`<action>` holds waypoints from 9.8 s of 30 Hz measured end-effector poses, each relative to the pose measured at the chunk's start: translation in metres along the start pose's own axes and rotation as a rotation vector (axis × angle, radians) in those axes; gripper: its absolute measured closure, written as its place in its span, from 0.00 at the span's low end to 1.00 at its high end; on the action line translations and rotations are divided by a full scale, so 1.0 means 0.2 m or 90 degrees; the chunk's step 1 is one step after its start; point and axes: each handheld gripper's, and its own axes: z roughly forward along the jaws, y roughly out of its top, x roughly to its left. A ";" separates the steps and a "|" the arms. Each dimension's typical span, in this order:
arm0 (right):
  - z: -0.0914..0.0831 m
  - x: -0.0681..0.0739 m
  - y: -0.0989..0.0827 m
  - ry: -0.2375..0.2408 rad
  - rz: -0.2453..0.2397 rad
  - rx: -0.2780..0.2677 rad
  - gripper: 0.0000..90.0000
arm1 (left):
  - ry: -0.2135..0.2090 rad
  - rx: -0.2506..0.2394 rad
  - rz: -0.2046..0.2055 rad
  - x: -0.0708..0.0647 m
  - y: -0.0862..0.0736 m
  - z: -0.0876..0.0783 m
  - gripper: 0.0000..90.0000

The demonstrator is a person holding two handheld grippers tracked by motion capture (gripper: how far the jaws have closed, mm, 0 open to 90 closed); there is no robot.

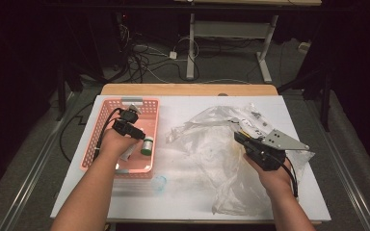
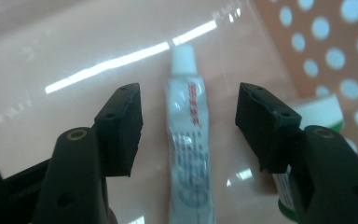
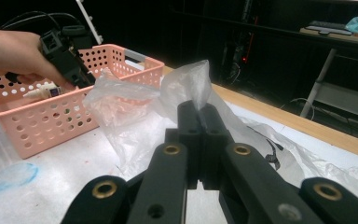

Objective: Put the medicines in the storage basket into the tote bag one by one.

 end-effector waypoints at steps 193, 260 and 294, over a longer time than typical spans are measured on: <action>-0.10 0.10 -0.01 0.025 -0.038 0.000 1.00 | -0.254 -0.370 0.241 -0.91 -0.46 -0.19 0.75; -0.05 0.04 0.02 0.019 -0.007 -0.026 1.00 | -0.202 -0.336 0.244 -1.22 -0.04 0.22 0.67; -0.08 0.05 0.02 0.017 -0.011 -0.023 1.00 | -0.289 -0.364 0.274 -1.04 -0.39 -0.08 0.23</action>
